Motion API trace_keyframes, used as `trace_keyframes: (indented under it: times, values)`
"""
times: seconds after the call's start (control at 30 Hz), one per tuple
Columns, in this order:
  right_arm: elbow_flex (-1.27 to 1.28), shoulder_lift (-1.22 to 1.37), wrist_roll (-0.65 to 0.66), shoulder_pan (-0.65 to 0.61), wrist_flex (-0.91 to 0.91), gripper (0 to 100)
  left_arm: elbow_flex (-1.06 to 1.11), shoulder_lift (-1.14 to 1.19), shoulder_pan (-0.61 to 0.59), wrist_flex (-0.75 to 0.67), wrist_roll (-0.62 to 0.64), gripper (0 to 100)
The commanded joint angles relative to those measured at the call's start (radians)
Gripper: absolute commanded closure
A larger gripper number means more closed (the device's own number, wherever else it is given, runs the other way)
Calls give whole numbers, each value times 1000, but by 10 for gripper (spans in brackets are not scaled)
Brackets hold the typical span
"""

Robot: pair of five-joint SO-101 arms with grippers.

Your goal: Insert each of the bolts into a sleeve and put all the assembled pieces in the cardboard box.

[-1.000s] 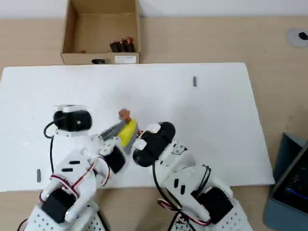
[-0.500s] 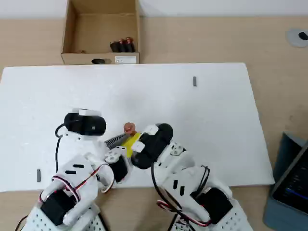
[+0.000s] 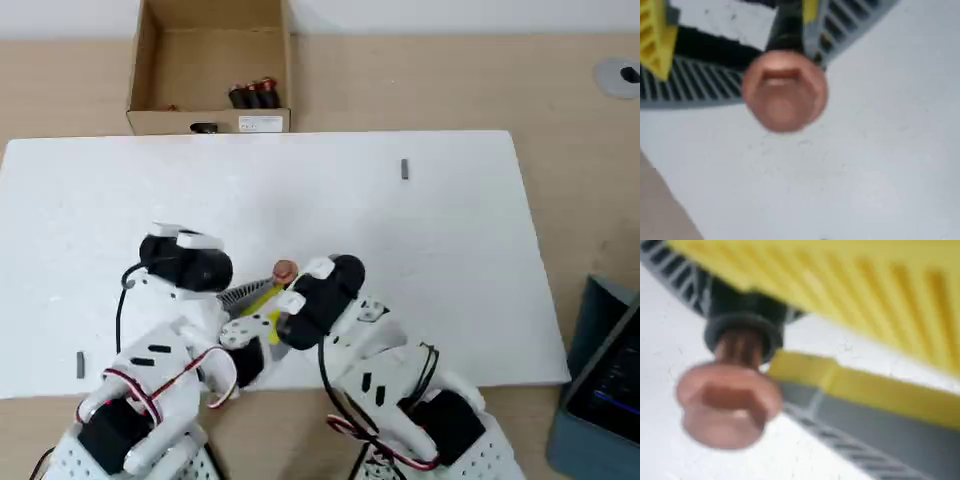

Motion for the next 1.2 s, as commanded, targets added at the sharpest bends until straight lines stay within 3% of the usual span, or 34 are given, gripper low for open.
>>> trace_keyframes:
  times: [0.0,0.37,0.5,0.7,0.93,1.17]
  values:
    - [-41,-125,3,-7,-28,989,-80,2,-78,14,-69,808]
    - [-41,-125,3,-5,-28,989,-176,1,-140,20,-114,834]
    - [-47,-125,-2,-4,-28,989,-176,-2,-222,12,-115,995]
    - [-61,-125,-5,5,-26,989,-153,-2,-425,12,-219,1000]
    - [-81,-124,-69,179,-21,989,52,-4,-710,12,-239,998]
    - [-124,-117,-77,360,3,989,222,-4,-790,14,-239,998]
